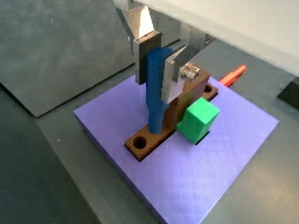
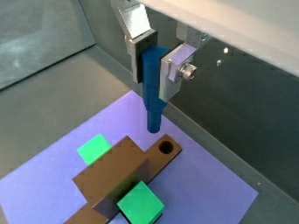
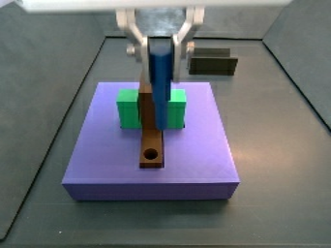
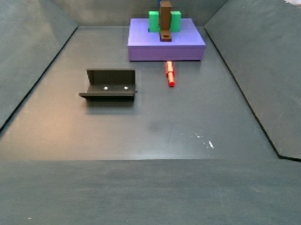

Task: Pick up the blue object. Move up. Move to above the board. Insert the blue object.
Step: Insert the blue object.

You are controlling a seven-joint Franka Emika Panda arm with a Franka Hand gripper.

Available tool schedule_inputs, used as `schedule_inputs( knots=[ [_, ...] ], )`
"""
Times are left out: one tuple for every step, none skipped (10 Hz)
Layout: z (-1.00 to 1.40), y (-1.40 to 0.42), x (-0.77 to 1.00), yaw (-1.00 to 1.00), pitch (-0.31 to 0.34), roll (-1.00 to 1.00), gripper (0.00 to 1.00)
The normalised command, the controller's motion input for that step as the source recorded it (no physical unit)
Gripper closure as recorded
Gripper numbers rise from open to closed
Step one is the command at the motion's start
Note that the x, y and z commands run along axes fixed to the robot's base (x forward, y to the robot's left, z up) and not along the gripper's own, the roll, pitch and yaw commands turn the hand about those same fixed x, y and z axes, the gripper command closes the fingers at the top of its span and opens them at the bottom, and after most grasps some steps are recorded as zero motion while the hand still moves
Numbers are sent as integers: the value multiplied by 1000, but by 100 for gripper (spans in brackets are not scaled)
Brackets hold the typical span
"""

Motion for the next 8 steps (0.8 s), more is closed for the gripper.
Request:
schedule_inputs(
  knots=[
    [-351,-23,-31,0,-106,0,100],
    [-329,-46,-46,0,-96,0,100],
    [-180,-63,0,0,-51,0,100],
    [-134,-114,0,0,-27,0,100],
    [-140,-143,0,0,-14,0,100],
    [-149,-143,0,0,-10,0,100],
    [-169,-117,0,3,0,50,100],
    [-206,-100,0,17,0,129,100]
  ],
)
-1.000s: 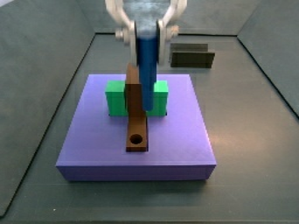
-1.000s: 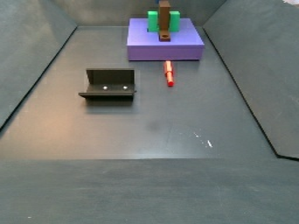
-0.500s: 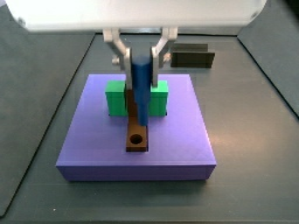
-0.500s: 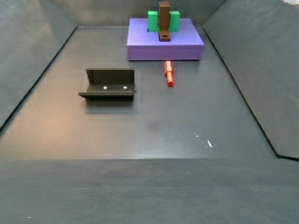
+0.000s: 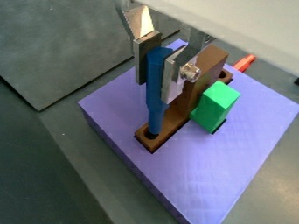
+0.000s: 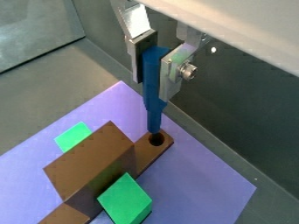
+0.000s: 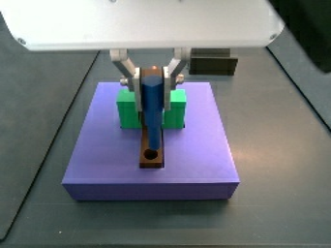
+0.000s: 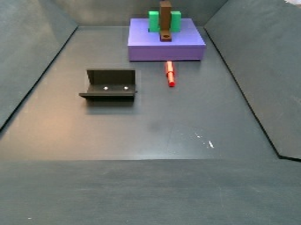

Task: Pick up the blue object. Move up. Move to above the board. Insert the blue object.
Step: Insert the blue object.

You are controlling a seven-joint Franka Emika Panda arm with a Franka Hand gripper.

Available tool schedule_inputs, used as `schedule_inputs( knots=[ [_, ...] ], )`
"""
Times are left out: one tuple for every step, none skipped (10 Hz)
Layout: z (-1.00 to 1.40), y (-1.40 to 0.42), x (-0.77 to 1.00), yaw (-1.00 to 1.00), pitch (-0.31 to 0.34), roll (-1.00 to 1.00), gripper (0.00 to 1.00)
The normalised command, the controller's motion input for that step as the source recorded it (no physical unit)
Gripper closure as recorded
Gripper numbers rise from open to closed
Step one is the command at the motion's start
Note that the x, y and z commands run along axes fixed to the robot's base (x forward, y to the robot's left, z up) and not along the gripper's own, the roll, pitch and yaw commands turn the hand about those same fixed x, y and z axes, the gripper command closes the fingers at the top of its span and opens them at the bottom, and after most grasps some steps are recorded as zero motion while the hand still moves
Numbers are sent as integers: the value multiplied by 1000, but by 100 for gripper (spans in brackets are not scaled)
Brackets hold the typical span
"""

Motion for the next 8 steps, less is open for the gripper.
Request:
schedule_inputs(
  knots=[
    [-231,-97,26,0,6,203,100],
    [-231,-123,71,0,19,221,100],
    [-231,-137,74,0,24,224,100],
    [-151,-137,54,0,11,161,100],
    [-137,-137,31,0,0,133,100],
    [-134,-111,14,0,0,131,100],
    [-91,0,6,0,29,113,100],
    [0,123,0,0,50,41,100]
  ],
)
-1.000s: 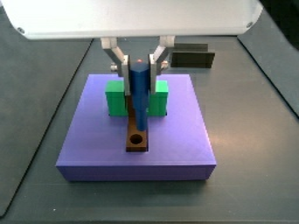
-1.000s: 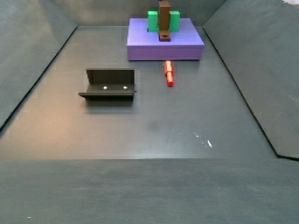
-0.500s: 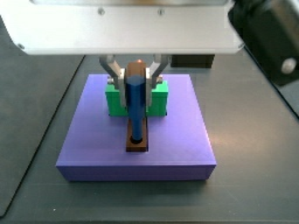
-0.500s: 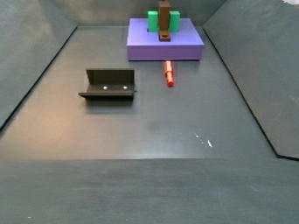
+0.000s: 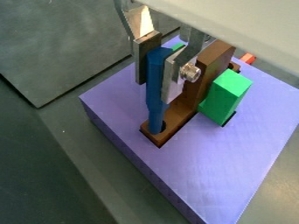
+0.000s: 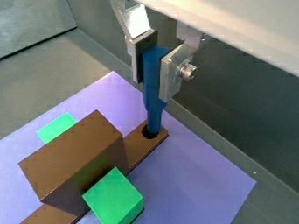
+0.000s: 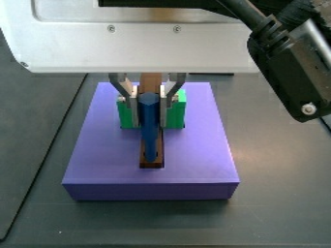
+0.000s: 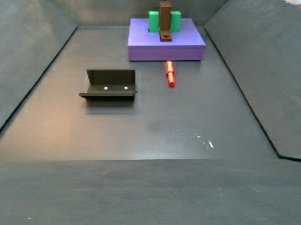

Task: Pick up the blue object. Move up. Move to above the board. Insert the blue object.
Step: Insert the blue object.

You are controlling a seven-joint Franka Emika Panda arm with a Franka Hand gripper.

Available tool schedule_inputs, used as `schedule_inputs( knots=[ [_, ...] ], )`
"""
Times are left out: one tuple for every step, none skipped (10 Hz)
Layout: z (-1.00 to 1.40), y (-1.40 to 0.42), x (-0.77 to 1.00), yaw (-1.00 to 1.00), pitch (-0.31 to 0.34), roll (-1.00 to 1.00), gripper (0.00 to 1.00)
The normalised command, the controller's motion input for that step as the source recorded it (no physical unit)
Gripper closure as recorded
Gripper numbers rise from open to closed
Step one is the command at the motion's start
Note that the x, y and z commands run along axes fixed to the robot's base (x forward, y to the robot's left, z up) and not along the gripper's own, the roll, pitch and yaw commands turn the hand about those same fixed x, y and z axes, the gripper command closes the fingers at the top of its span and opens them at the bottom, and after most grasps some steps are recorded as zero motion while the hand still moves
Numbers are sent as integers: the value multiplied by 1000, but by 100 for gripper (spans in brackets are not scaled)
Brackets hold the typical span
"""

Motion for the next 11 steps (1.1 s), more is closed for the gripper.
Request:
schedule_inputs(
  knots=[
    [0,89,0,0,47,24,100],
    [0,51,37,0,43,31,100],
    [0,46,37,0,44,0,100],
    [0,0,26,0,36,6,100],
    [0,0,0,0,29,40,100],
    [0,49,0,0,31,40,100],
    [0,89,0,0,29,19,100],
    [0,80,0,0,27,0,100],
    [0,71,0,0,11,0,100],
    [0,0,0,3,0,31,100],
    [-71,0,0,6,0,81,100]
  ],
)
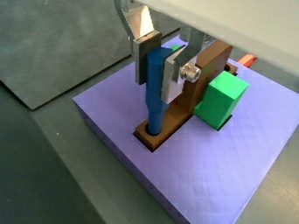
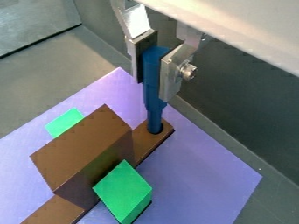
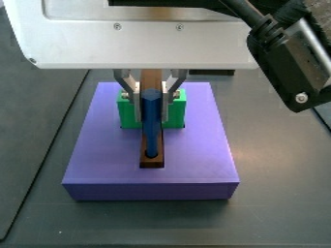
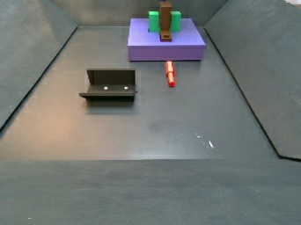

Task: Pick up the blue object. Move up. Move to above the board. Insert the blue object.
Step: Insert the blue object.

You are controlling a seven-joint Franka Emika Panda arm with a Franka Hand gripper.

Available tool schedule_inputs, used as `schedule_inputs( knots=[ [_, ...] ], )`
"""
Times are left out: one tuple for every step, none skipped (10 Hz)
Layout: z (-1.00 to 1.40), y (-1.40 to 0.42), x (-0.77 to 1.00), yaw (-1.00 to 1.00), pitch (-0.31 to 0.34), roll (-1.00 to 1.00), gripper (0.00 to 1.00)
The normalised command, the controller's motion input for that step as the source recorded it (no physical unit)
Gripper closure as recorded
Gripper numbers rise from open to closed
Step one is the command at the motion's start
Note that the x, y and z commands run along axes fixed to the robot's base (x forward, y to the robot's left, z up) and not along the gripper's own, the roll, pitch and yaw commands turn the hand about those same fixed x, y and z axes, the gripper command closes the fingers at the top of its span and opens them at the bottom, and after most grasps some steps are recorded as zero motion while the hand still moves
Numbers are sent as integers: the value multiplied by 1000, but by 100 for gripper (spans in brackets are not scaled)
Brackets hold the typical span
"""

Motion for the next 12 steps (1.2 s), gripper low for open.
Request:
schedule_inputs(
  knots=[
    [-131,0,0,11,0,117,100],
    [-140,-26,0,6,0,130,100],
    [-117,-97,-23,3,0,93,100],
    [-120,-126,-9,6,0,46,100],
    [-146,-137,46,40,0,50,100],
    [-160,-177,209,69,0,39,100],
    [-226,-111,209,60,0,99,100],
    [-260,0,260,97,0,161,100],
    [-211,43,351,140,13,170,100],
    [-169,100,306,114,33,164,100],
    [-134,157,14,46,36,164,100],
    [-129,129,-29,11,20,166,100]
  ],
)
